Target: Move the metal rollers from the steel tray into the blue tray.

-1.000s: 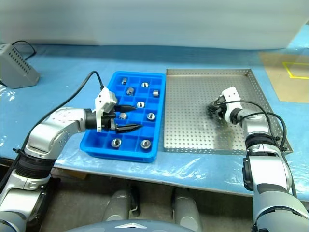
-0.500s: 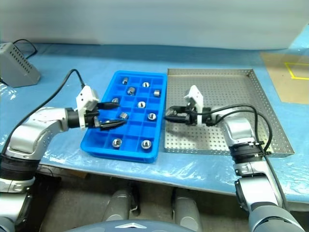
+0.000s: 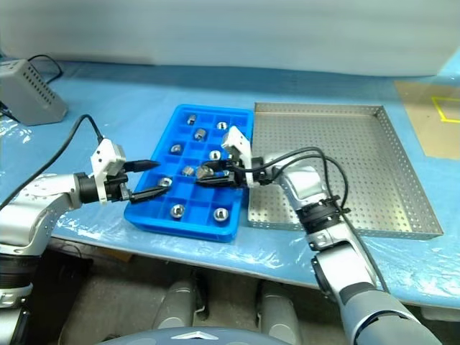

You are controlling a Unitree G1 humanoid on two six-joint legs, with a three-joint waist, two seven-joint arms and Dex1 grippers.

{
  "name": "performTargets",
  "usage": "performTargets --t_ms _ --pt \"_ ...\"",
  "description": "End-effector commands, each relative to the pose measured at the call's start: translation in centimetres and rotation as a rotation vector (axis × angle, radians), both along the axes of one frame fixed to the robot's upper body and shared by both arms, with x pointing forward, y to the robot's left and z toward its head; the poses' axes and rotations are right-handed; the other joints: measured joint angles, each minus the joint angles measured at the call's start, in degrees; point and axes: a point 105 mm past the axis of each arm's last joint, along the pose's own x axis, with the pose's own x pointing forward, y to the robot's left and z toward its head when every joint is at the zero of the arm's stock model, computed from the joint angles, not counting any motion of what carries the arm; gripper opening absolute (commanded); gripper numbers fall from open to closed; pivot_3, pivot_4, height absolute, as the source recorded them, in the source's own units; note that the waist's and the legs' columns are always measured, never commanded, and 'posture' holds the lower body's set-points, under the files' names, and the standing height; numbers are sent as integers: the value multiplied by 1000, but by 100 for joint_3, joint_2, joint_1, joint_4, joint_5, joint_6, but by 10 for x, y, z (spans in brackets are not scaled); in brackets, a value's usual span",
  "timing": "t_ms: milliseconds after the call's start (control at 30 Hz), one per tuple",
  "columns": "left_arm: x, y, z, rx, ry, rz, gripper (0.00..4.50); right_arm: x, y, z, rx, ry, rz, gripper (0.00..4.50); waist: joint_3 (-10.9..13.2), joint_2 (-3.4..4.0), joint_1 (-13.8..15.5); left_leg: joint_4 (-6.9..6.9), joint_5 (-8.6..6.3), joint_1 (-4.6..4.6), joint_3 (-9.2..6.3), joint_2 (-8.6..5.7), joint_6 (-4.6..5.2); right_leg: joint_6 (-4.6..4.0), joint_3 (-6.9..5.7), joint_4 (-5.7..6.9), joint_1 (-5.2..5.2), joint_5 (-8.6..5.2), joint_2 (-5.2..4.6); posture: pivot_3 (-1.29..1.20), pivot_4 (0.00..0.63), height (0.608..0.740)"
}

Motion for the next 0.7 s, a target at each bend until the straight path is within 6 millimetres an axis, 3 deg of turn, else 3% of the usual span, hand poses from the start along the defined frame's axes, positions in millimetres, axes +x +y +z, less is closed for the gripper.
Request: performTargets --t_ms 33,333,533,700 --pt "-6 5 12 -8 -52 16 4278 -6 9 -1 6 -21 46 1792 0 0 11 -2 0 -2 0 0 0 0 0 -2 -2 0 0 23 150 740" --pt "-4 0 11 -20 -57 12 4278 10 15 -28 -53 -50 -36 1792 -2 -5 15 -3 8 11 -1 1 -14 0 0 11 3 0 0 19 150 740" --pt "-1 -3 10 -20 -54 -4 4278 14 9 -26 -26 -32 -70 3788 -4 -8 9 -4 10 24 -2 1 -16 0 1 14 11 0 0 -5 150 740" --pt "1 -7 10 -24 -52 -20 4278 17 -4 -14 0 -44 -98 3788 -4 -8 29 -4 9 20 -2 0 -14 -1 1 12 10 0 0 -30 150 740"
